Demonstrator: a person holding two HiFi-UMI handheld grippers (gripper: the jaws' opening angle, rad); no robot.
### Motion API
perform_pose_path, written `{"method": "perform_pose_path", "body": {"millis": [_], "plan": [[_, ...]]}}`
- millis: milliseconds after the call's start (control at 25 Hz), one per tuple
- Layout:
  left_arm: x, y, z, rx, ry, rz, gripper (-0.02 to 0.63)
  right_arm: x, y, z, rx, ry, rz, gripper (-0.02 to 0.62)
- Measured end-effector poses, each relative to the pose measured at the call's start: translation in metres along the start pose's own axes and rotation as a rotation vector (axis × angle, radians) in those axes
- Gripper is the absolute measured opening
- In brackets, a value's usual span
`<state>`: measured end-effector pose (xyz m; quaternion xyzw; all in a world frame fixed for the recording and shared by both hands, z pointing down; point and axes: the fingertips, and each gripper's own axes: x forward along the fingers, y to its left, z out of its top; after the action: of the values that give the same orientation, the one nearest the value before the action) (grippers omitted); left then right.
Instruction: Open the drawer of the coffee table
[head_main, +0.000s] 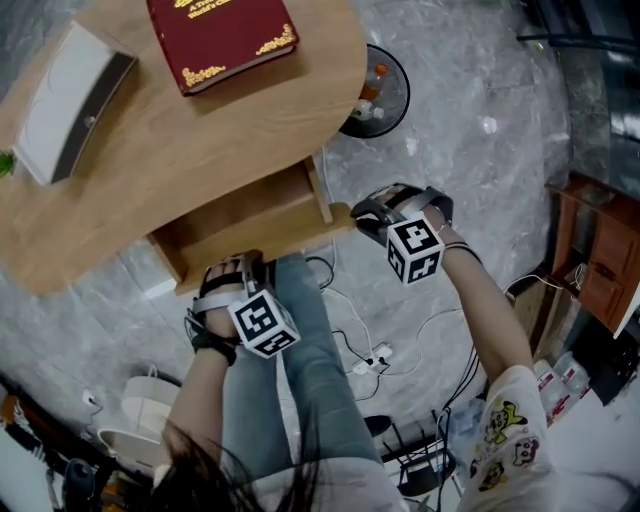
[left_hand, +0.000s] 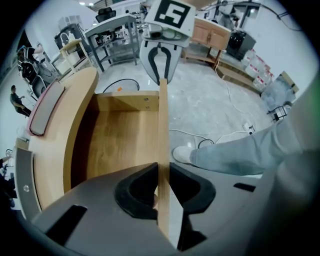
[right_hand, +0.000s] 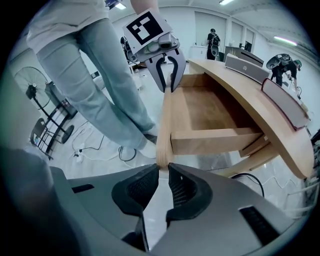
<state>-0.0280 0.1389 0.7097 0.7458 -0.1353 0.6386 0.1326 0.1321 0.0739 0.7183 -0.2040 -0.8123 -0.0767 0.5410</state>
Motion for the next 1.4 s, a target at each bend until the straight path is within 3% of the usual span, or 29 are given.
{"method": "perform_pose_path", "body": {"millis": [1000, 1200, 1400], "plan": [[0.000, -0.008, 0.000, -0.026, 0.025, -0.043, 0.061, 0.001, 0.008, 0.000, -0.023, 0.025, 0.080, 0.052], [0.012, -0.062, 0.003, -0.038, 0.010, -0.142, 0.065, 0.015, 0.055, -0.008, -0.108, 0.083, 0.198, 0.054], [0.029, -0.086, -0.002, -0.041, 0.022, -0.168, 0.066, 0.035, 0.082, -0.013, -0.035, 0.089, 0.145, 0.055]]}}
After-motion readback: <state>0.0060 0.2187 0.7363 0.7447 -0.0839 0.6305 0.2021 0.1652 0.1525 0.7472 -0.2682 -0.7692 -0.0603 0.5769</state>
